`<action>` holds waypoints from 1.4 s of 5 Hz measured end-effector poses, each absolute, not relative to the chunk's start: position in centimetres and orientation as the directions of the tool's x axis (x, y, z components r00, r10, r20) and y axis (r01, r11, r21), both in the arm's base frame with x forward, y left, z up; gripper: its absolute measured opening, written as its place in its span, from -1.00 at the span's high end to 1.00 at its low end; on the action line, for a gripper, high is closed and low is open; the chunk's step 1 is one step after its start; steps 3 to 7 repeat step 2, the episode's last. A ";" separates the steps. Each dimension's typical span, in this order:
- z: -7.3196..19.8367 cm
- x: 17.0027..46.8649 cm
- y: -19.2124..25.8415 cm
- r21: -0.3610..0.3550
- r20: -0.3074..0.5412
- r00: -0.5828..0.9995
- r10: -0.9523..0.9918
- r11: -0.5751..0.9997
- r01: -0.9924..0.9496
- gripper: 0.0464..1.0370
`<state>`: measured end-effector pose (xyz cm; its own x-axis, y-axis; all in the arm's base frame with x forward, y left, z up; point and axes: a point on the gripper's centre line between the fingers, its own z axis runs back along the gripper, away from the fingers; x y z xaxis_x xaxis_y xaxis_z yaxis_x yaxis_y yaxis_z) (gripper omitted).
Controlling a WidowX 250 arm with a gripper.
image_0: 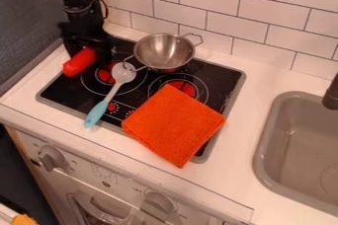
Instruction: Move the red object to the upper left side of the stove next to silver pot
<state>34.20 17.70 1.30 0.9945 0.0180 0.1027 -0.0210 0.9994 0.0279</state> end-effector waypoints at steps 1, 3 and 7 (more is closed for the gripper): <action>5.4 33.6 17.0 0.054 0.194 0.981 0.002 0.998 -0.013 -0.93; 7.0 33.1 15.9 0.082 0.205 0.978 -0.037 0.996 0.020 -0.93; 7.0 33.1 15.9 0.082 0.205 0.978 -0.037 0.996 0.020 -0.93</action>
